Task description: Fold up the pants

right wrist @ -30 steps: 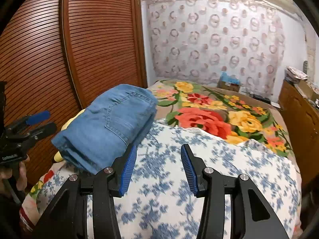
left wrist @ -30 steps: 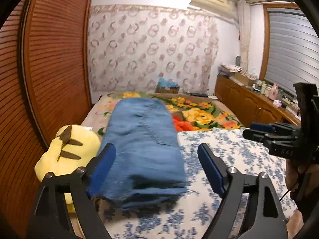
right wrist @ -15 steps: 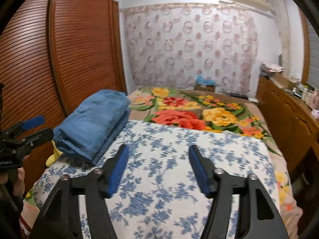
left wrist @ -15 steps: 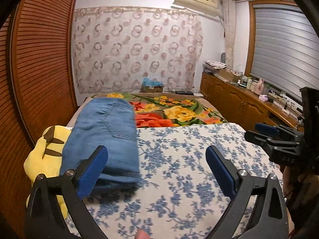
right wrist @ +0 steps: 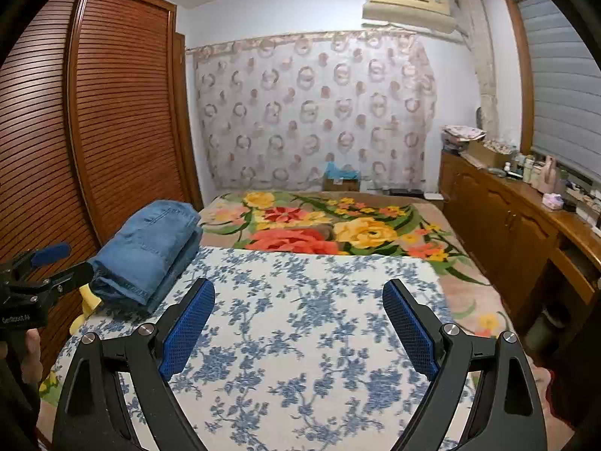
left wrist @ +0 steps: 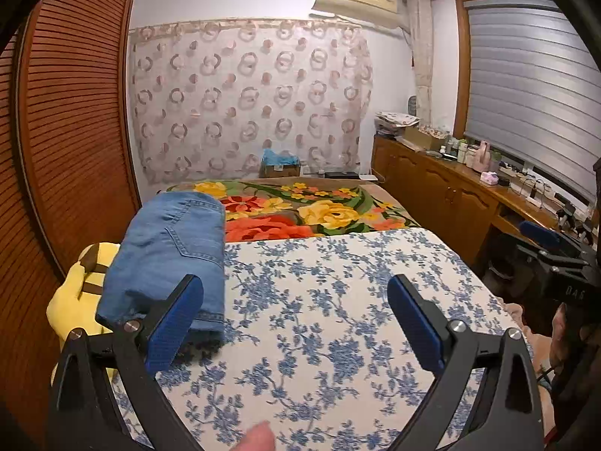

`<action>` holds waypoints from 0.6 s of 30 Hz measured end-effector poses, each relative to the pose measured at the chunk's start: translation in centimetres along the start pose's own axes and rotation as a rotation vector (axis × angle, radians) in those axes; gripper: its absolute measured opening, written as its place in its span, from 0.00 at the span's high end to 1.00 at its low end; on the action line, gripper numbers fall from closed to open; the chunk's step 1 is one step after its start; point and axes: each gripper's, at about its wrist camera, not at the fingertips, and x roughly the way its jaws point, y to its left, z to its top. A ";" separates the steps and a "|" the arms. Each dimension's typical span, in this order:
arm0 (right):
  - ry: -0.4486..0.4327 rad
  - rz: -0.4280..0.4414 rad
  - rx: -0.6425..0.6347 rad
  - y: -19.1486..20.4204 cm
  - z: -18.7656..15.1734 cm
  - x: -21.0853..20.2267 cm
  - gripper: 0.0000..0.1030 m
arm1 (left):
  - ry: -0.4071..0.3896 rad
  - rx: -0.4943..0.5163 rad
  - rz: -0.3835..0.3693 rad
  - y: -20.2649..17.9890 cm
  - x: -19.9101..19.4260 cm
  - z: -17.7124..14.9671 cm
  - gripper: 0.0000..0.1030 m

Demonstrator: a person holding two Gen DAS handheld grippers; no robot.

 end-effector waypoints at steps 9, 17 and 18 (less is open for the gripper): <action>-0.022 -0.006 0.015 -0.4 -0.6 -0.9 0.11 | -0.013 -0.001 -0.012 -1.2 -0.9 -0.1 0.04; -0.035 0.002 0.024 -0.7 -0.8 -0.8 0.11 | -0.019 0.004 -0.013 -1.7 -1.5 -0.1 0.04; -0.038 0.002 0.024 -0.7 -0.8 -0.9 0.11 | -0.021 0.004 -0.013 -1.7 -1.6 -0.1 0.04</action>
